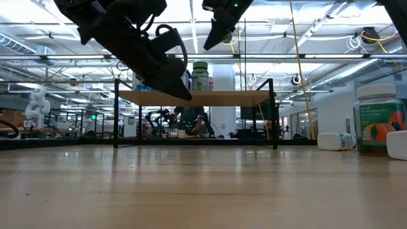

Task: Pick and place medicine bottles onto shelf by color
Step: Put the green medicine bottle on the shelf

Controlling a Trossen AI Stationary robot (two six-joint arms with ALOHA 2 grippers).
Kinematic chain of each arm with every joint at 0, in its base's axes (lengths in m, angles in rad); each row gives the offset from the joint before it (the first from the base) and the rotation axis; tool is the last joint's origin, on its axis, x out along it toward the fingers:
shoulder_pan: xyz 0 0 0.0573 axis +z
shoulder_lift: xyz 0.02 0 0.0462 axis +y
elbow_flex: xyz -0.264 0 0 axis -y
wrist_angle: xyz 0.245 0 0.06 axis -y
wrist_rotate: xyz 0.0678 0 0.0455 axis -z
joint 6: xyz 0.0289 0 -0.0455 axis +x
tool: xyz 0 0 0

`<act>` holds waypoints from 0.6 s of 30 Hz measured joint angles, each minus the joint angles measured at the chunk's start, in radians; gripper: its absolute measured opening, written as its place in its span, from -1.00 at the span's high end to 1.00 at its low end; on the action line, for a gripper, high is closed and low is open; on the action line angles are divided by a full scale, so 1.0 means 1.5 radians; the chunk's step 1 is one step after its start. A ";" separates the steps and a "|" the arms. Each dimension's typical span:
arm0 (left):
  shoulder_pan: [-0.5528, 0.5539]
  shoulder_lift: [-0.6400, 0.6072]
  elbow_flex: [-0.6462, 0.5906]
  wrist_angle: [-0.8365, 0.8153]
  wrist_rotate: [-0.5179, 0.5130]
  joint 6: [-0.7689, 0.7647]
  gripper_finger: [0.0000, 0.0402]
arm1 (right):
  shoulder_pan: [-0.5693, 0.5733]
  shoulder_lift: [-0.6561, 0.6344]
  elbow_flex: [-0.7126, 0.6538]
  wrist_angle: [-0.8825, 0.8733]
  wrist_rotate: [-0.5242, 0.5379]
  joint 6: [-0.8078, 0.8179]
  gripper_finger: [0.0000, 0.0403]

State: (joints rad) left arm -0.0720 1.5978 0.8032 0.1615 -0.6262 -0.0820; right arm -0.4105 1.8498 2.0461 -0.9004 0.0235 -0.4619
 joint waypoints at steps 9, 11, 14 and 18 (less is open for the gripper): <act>-0.006 0.000 0.000 -0.022 -0.001 -0.006 -0.11 | 0.042 -0.107 -0.255 0.260 0.054 -0.031 -0.30; -0.005 0.000 0.000 -0.021 -0.001 -0.006 -0.11 | 0.046 -0.127 -0.309 0.368 0.072 -0.032 -0.30; -0.001 0.000 0.000 -0.017 -0.002 -0.006 -0.11 | 0.039 -0.141 -0.388 0.555 0.052 0.043 -0.30; 0.001 0.000 0.000 -0.015 -0.002 -0.017 -0.11 | 0.020 -0.131 -0.448 0.637 0.035 0.062 -0.28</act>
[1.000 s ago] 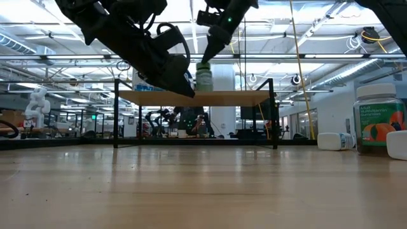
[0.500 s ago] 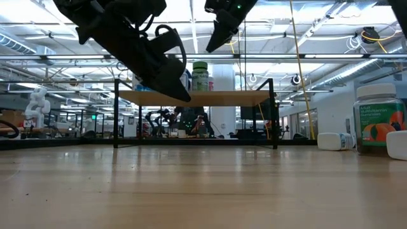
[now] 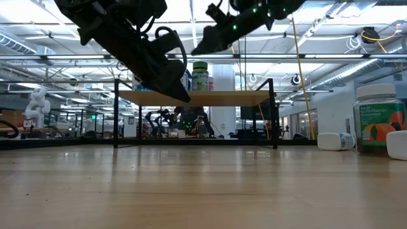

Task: Pick and place medicine bottles onto shelf by color
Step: Put the green medicine bottle on the shelf

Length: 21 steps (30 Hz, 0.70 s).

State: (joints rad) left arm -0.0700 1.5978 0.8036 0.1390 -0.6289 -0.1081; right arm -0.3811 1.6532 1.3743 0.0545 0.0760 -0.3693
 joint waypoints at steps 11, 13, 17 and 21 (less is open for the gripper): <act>-0.001 0.000 0.000 0.013 0.000 -0.001 -0.11 | -0.022 0.005 -0.021 -0.011 -0.053 0.021 0.35; -0.001 0.000 0.000 0.013 0.000 -0.001 -0.11 | -0.026 0.005 -0.021 -0.021 -0.053 0.028 0.44; -0.001 0.000 0.000 0.014 0.000 -0.001 -0.11 | -0.033 0.005 -0.020 -0.036 -0.053 0.041 0.53; -0.001 0.000 0.000 0.014 0.000 -0.001 -0.11 | -0.034 0.004 -0.019 -0.048 -0.052 0.049 0.56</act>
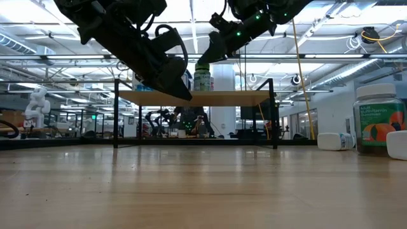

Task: Pick and place medicine bottles onto shelf by color
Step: Put the green medicine bottle on the shelf

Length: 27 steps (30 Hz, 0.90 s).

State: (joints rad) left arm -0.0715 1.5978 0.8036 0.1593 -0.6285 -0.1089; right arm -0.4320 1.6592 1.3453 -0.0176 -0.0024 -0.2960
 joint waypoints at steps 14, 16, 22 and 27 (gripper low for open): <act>0.000 0.000 0.000 -0.004 0.000 0.000 -0.11 | 0.014 -0.001 0.001 -0.041 0.093 0.028 0.56; 0.000 0.000 0.000 -0.004 0.000 0.000 -0.11 | 0.014 -0.001 0.001 -0.039 0.094 0.027 0.56; 0.000 0.000 0.000 -0.004 0.001 -0.002 -0.11 | 0.006 -0.001 0.001 -0.040 0.092 0.028 0.56; 0.000 0.000 0.000 -0.004 0.001 -0.002 -0.11 | 0.005 -0.018 -0.001 -0.046 0.088 0.012 0.56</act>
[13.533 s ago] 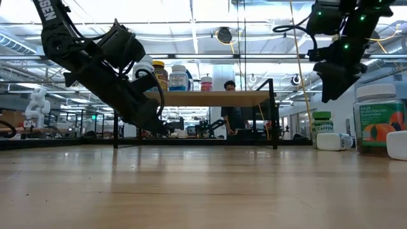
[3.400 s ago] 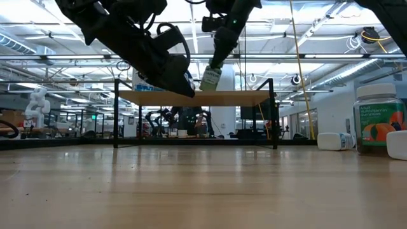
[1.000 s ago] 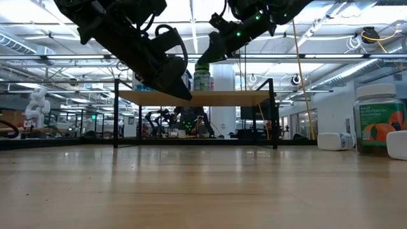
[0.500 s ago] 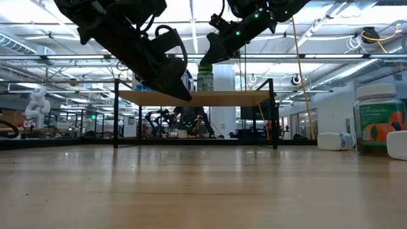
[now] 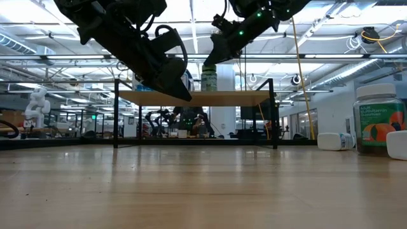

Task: Pick and place medicine bottles onto shelf by color
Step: Put the green medicine bottle on the shelf, then put the dark green medicine bottle on the shelf

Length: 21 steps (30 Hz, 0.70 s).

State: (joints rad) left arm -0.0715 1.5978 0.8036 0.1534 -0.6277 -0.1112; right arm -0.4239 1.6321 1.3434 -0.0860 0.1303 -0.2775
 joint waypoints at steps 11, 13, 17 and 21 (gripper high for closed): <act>-0.004 0.000 0.000 0.014 0.001 -0.005 -0.11 | 0.018 -0.052 -0.001 0.005 -0.176 -0.014 0.34; -0.008 0.000 0.000 0.018 0.002 -0.016 -0.11 | 0.029 -0.052 -0.001 -0.008 -0.174 -0.008 0.26; -0.018 0.000 0.000 0.022 0.045 -0.031 -0.11 | 0.064 -0.066 -0.041 0.011 -0.173 -0.004 0.18; -0.022 0.007 0.000 0.028 0.059 -0.042 -0.11 | 0.137 -0.096 -0.158 0.192 -0.144 -0.039 0.21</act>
State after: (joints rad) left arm -0.1050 1.6077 0.8036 0.1959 -0.5392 -0.1741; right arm -0.2187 1.4882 1.1071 0.2025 -0.0860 -0.3367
